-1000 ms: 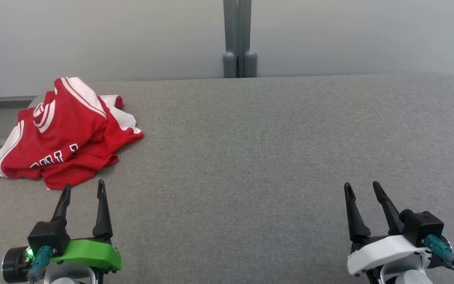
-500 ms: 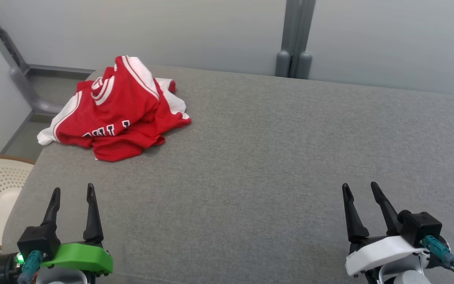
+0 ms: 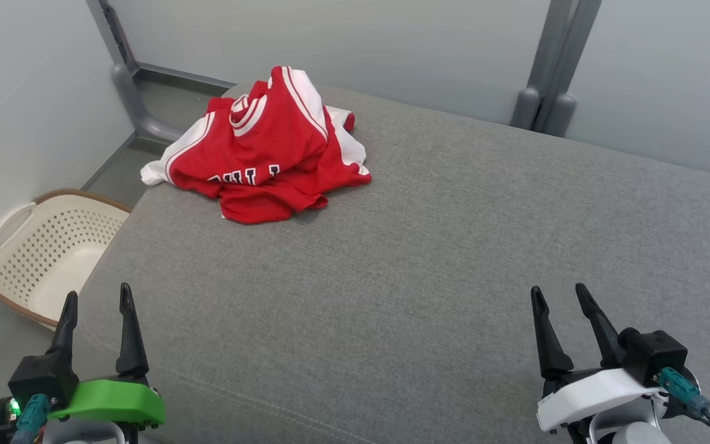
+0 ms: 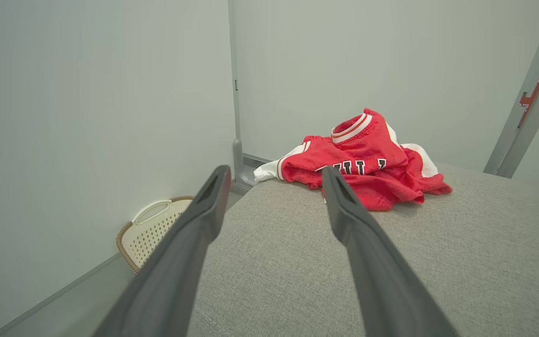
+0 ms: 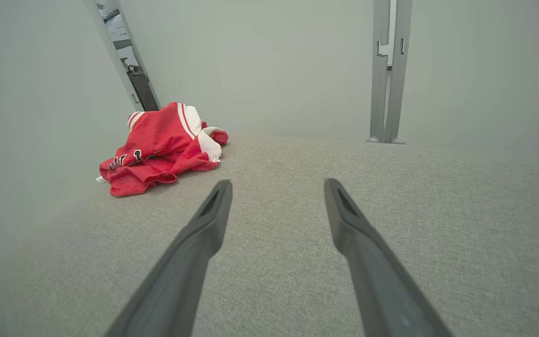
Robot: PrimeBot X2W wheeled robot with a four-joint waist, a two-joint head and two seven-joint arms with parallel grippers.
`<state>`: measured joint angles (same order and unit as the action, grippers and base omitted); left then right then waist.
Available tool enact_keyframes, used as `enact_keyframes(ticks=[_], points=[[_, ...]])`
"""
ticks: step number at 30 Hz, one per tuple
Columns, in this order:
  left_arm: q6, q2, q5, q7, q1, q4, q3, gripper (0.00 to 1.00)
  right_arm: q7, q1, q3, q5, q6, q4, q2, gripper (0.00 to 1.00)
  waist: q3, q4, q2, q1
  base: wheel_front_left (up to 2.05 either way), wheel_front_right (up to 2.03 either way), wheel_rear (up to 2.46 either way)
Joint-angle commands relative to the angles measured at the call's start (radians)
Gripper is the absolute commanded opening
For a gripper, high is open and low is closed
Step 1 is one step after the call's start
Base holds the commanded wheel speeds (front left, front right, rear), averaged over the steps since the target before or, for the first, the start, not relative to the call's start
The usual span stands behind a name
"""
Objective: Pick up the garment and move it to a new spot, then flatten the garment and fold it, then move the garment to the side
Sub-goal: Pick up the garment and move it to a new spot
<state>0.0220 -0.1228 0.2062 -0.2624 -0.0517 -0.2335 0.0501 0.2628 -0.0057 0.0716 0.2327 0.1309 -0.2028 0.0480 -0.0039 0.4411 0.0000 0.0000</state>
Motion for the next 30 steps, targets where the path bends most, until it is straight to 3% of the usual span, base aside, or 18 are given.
enact_keyframes(ticks=[1, 14, 23, 30], points=[[0.003, -0.003, 0.009, -0.003, 0.014, 0.003, 0.004, 1.00, 0.003, -0.006, -0.001, -0.003, 0.000, 0.002, 0.004, 1.00, 0.006, 0.021, 0.0000, 0.0000, 0.00, 0.00, 0.00], [0.013, 0.009, 0.011, -0.004, -0.014, 0.001, 0.037, 1.00, 0.003, -0.023, 0.014, -0.012, 0.000, -0.001, 0.004, 1.00, 0.034, -0.012, 0.0000, 0.0000, 0.00, 0.00, 0.00], [0.054, -0.035, 0.047, -0.002, -0.197, -0.022, 0.089, 1.00, -0.005, -0.086, -0.002, -0.082, 0.000, 0.008, 0.006, 1.00, 0.166, -0.128, 0.0000, 0.0000, 0.00, 0.00, 0.00], [0.084, -0.127, 0.082, -0.002, -0.439, -0.051, 0.142, 1.00, -0.040, -0.167, -0.026, -0.141, 0.000, 0.082, 0.027, 1.00, 0.355, -0.255, 0.0000, 0.0000, 0.00, 0.00, 0.00]])
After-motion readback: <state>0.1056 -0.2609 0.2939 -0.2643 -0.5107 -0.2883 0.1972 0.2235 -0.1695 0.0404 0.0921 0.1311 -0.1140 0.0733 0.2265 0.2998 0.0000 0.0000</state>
